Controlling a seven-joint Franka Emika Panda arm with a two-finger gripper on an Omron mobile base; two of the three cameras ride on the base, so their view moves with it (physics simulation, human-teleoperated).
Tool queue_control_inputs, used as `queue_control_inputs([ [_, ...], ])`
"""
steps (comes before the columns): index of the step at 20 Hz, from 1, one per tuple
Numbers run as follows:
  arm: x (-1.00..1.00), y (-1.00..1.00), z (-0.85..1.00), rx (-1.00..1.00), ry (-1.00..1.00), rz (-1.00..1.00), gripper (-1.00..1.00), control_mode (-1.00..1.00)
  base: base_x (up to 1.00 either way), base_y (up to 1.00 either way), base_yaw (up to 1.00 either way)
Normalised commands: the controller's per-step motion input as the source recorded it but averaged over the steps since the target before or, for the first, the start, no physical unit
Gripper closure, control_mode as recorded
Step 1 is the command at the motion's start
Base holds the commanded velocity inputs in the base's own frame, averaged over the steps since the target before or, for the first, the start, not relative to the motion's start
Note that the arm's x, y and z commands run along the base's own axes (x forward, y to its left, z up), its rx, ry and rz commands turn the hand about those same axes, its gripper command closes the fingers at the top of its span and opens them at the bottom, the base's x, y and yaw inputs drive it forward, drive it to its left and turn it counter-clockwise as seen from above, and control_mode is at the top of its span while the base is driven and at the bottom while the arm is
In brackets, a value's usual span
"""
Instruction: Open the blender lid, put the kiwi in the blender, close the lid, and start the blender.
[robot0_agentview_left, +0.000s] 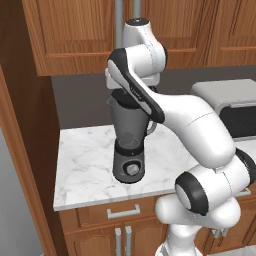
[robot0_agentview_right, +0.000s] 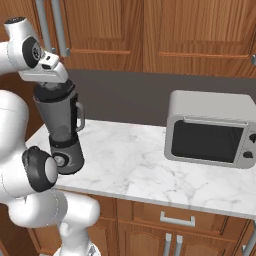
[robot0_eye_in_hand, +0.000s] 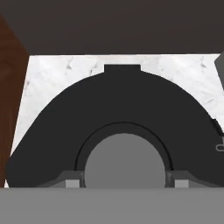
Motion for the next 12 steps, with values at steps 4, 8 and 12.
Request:
queue_control_inputs([
  [4,0.37,0.15,0.00,0.00,0.00,0.00,1.00,-1.00,0.00,0.00,0.00],
  [8,0.21,0.10,-0.06,0.00,0.00,0.00,1.00,-1.00,0.00,0.00,0.00],
  [12,0.00,0.00,-0.13,0.00,0.00,0.00,1.00,-1.00,0.00,0.00,0.00],
])
